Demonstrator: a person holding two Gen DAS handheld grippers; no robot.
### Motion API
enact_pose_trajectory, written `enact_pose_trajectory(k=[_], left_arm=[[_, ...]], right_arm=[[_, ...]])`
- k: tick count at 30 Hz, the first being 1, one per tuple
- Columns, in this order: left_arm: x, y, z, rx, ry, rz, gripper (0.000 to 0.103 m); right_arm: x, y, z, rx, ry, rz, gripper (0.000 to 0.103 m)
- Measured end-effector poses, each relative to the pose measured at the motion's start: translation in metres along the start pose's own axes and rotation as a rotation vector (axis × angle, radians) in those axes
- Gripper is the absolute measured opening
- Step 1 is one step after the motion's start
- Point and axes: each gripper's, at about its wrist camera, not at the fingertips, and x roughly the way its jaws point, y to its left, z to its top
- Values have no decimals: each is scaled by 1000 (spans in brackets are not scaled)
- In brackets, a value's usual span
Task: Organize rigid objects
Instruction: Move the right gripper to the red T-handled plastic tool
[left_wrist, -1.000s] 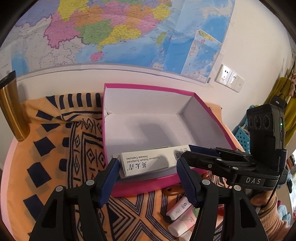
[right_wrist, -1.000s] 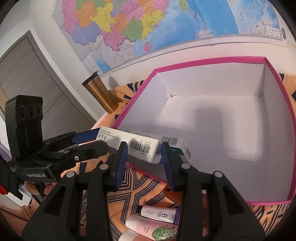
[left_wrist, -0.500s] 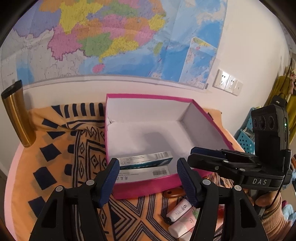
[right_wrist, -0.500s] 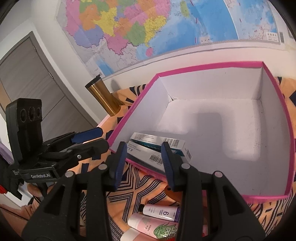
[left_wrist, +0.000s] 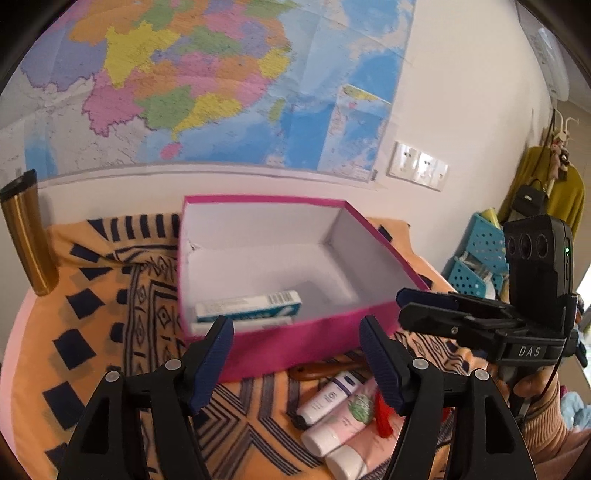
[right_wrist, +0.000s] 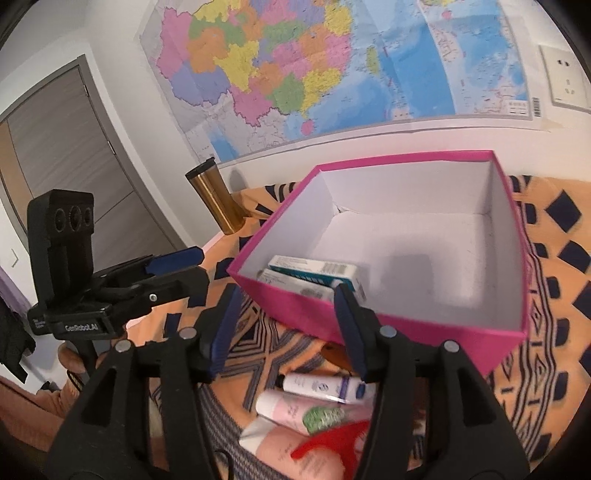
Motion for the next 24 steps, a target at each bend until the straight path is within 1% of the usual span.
enact_pose_trajectory(k=[7, 16, 24], left_arm=[[13, -16, -20, 16, 61, -58, 72], [32, -32, -47, 25, 148, -116, 72], [43, -44, -65, 30, 209, -148, 72]], right_arm=[[-15, -11, -23, 14, 29, -50, 54], [-16, -25, -67, 29, 145, -119, 54], [-12, -27, -92, 13, 215, -148, 54]])
